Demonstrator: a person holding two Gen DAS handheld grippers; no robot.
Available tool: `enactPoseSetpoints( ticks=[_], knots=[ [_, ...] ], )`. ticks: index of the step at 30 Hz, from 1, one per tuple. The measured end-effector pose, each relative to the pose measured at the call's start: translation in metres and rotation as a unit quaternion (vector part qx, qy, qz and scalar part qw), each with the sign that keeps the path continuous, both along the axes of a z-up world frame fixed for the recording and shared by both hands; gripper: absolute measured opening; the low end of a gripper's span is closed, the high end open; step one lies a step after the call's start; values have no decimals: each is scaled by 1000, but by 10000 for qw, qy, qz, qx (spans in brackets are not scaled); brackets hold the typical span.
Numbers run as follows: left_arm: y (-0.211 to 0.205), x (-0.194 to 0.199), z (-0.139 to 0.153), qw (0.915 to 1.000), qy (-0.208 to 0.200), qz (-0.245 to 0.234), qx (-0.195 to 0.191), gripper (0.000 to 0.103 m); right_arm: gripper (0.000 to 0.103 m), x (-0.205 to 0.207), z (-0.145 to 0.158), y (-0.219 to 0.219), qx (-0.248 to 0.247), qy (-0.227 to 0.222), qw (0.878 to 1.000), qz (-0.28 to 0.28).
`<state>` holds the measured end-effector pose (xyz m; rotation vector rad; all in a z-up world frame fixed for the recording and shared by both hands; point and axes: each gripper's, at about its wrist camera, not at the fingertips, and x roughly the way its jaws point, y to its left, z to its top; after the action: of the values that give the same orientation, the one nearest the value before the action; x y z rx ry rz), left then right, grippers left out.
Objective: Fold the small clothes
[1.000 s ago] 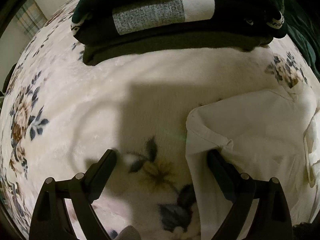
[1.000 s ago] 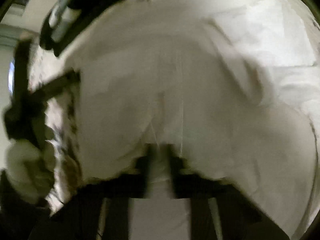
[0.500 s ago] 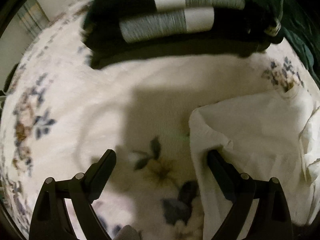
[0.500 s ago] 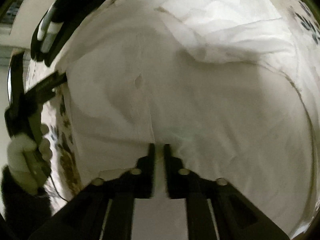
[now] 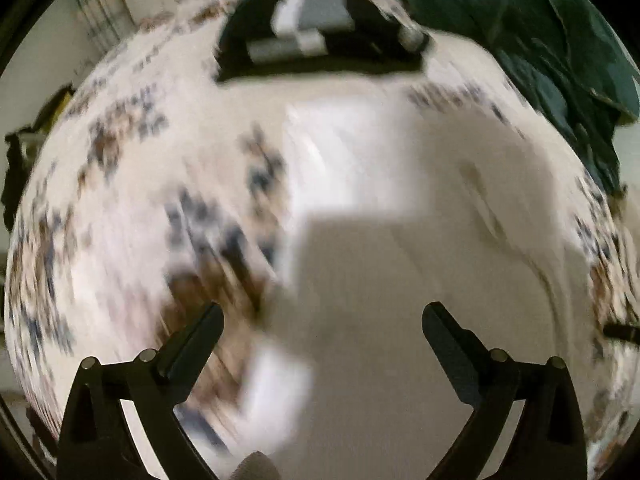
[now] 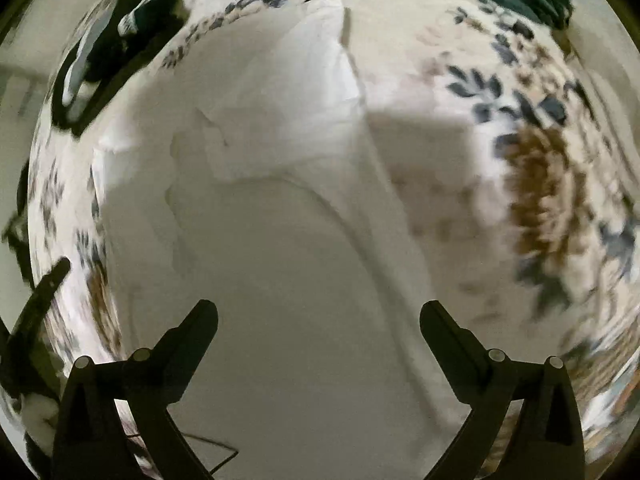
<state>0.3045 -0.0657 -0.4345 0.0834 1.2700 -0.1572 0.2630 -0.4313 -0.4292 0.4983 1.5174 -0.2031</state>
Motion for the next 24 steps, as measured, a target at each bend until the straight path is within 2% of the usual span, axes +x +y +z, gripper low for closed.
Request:
enactPoseSetpoints(
  ticks=[3, 5, 6, 7, 9, 11, 15, 18, 19, 20, 21, 22, 23, 24],
  knots=[
    [-45, -57, -3, 9987, 499, 86, -42, 102, 102, -17, 16, -27, 132, 60, 9985, 525],
    [-75, -92, -7, 9972, 737, 114, -45, 102, 101, -27, 22, -53, 414, 123, 9956, 829],
    [-92, -110, -10, 9960, 881, 126, -54, 102, 91, -27, 23, -60, 500, 123, 9942, 944],
    [-112, -130, -16, 9943, 1058, 127, -90, 102, 66, -30, 26, -77, 585, 118, 9922, 1094],
    [-144, -160, -25, 9906, 1353, 121, -139, 102, 38, -24, 22, -94, 625, 231, 9897, 1266],
    [-174, -185, -32, 9864, 1604, 154, -310, 102, 37, -26, 19, -126, 666, 328, 9876, 1386],
    [-218, -219, -44, 9748, 1991, 368, -932, 102, 38, -28, 10, -195, 661, 453, 9856, 1489],
    [-250, -229, -62, 9711, 2080, 415, -1099, 102, 51, -20, -5, -233, 909, 487, 9864, 1278],
    [-261, -230, -73, 9710, 2135, 365, -1010, 101, 52, -13, -9, -244, 1043, 400, 9865, 1200],
    [-271, -234, -80, 9726, 2111, 319, -915, 92, 52, -5, -14, -249, 1153, 338, 9861, 1145],
    [-277, -234, -87, 9750, 2036, 277, -839, 71, 52, 6, -19, -254, 1321, 234, 9853, 1056],
    [-280, -234, -94, 9772, 1973, 247, -739, 58, 52, 21, -26, -256, 1537, 124, 9832, 977],
    [-281, -233, -99, 9780, 1960, 241, -673, 33, 53, 39, -34, -256, 1767, 0, 9801, 905],
    [-278, -232, -102, 9785, 1937, 277, -655, 14, 53, 51, -38, -254, 1890, -81, 9782, 862]
  ],
)
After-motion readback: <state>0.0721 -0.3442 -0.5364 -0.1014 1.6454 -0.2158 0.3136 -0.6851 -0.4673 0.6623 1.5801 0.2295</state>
